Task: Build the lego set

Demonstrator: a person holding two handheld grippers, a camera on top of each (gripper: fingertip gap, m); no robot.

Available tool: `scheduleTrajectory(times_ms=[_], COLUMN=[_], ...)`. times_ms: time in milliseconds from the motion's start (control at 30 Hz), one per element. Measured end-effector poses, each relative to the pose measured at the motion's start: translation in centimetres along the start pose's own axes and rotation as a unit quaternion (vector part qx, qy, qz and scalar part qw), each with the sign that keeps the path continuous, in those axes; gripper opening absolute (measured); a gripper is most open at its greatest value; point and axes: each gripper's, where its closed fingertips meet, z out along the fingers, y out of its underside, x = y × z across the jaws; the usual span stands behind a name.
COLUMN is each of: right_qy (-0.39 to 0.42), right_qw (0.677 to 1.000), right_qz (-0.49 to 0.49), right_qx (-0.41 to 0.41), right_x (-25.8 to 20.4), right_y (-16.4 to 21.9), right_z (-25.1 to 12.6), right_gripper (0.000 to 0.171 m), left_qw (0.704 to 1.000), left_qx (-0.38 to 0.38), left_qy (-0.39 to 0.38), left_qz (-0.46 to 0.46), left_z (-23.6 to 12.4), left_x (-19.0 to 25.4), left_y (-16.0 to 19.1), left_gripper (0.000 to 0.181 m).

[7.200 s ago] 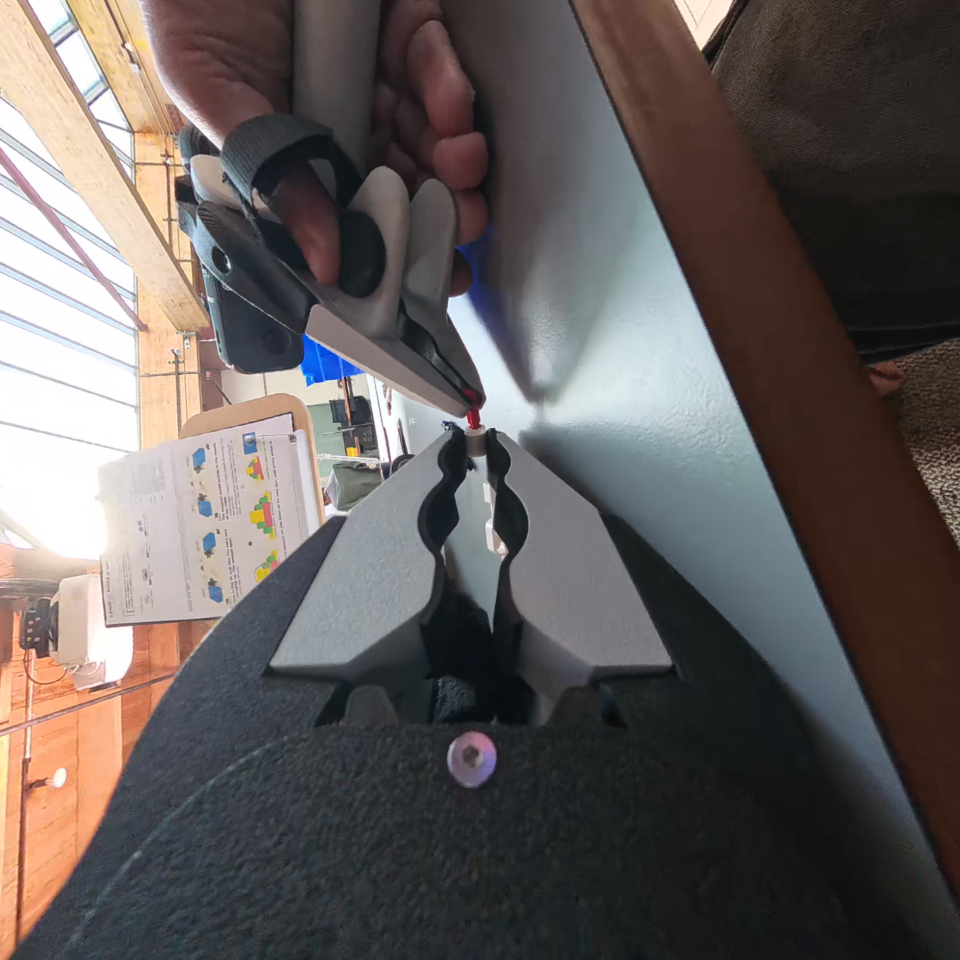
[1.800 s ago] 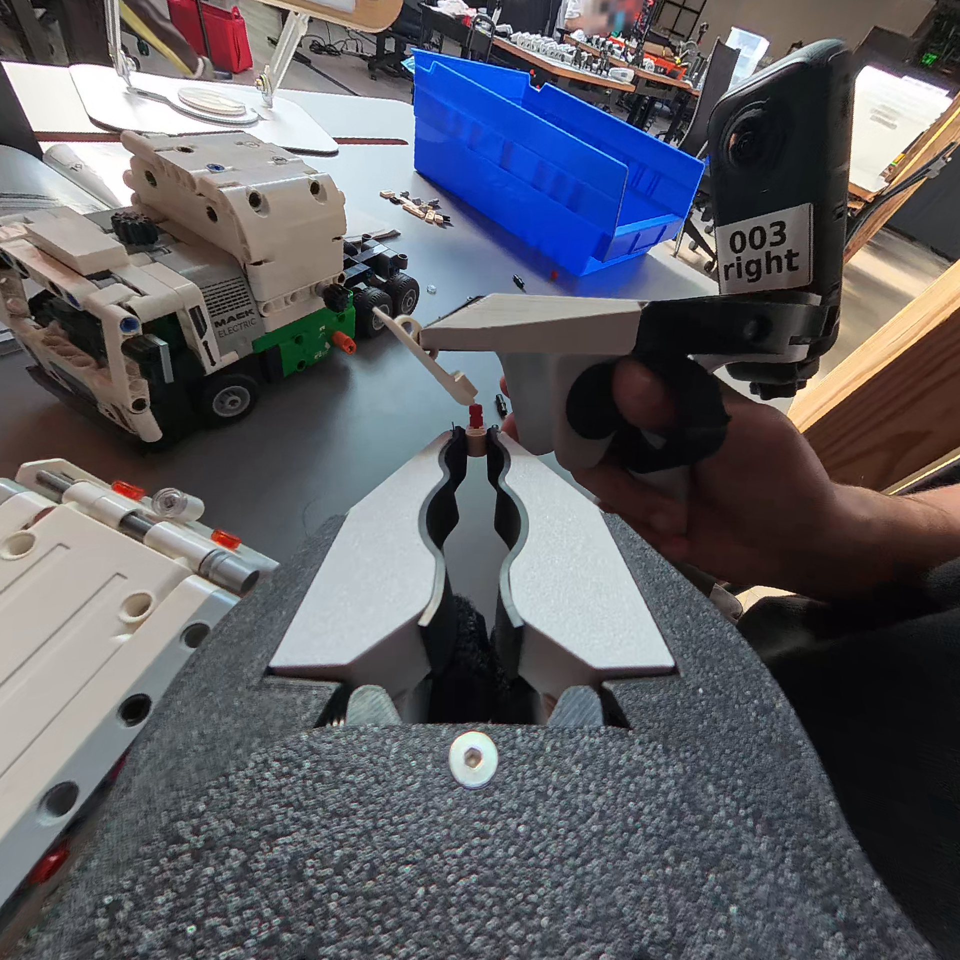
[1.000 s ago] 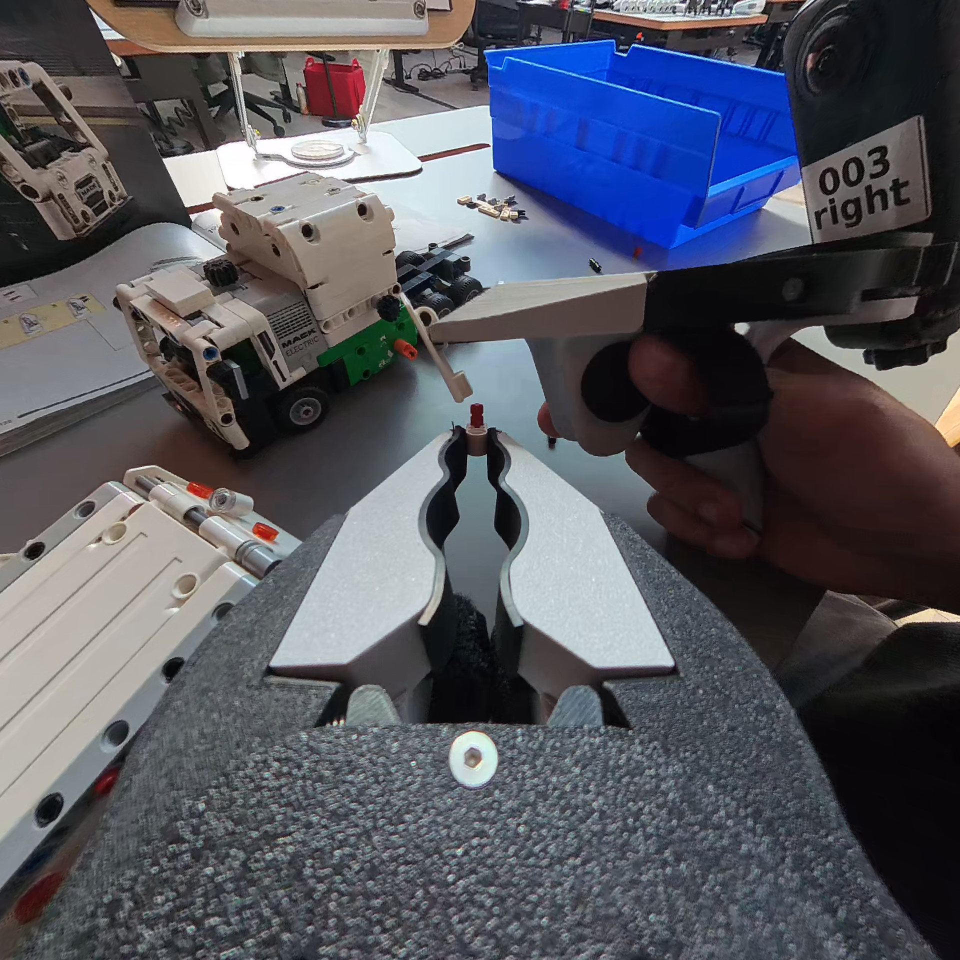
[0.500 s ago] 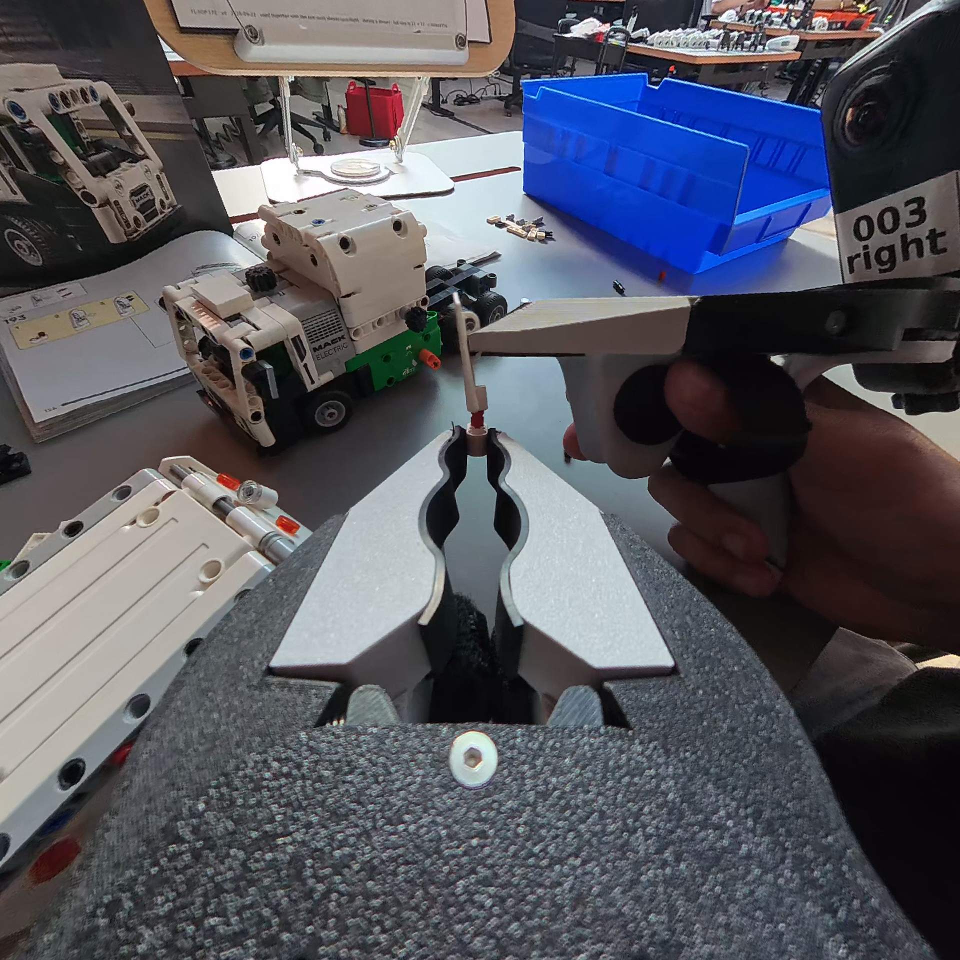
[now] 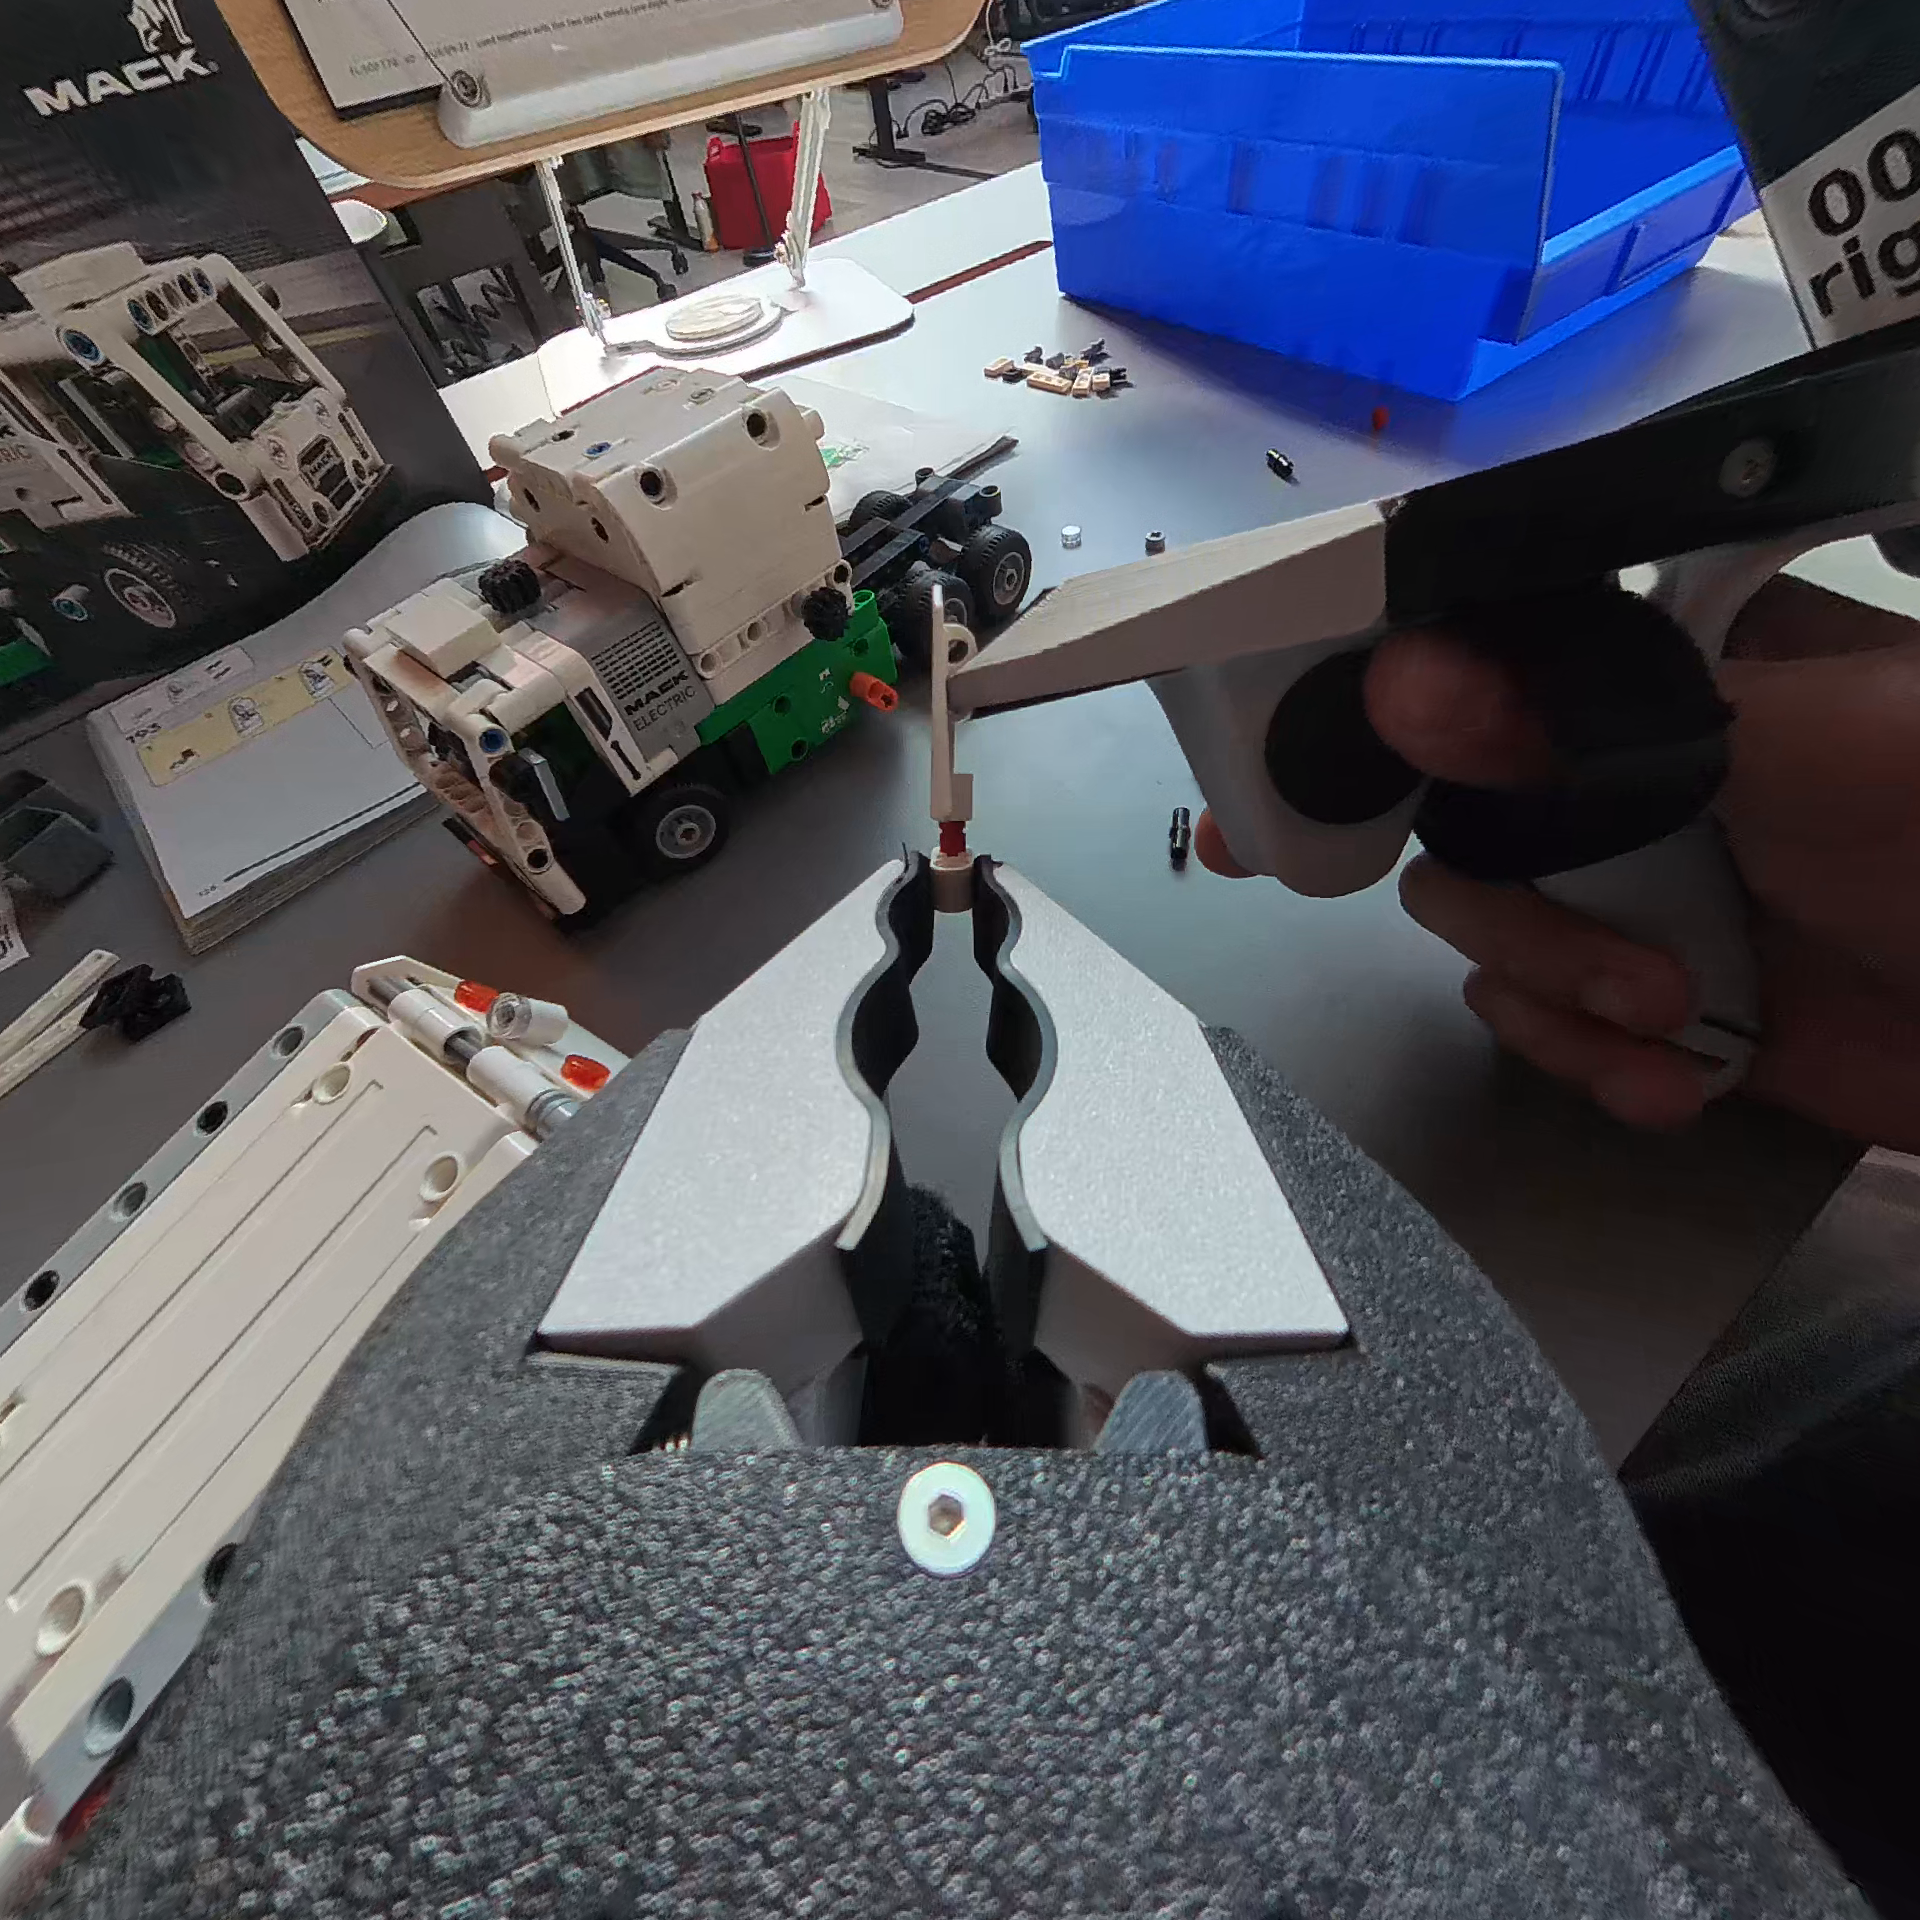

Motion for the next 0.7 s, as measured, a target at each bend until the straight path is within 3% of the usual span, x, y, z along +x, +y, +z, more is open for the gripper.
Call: scheduleTrajectory(times_ms=[700], right_qy=[0.026], right_qw=[0.999], right_qz=[-0.008], right_qx=[-0.036], right_x=[0.7], right_y=[1.1], right_z=[0.1], right_gripper=[0.006], left_qw=[0.999], left_qx=[-0.034], left_qy=[-0.001], left_qz=[0.036], left_z=[0.4], left_x=[0.0], left_y=[1.1], left_gripper=[0.006])
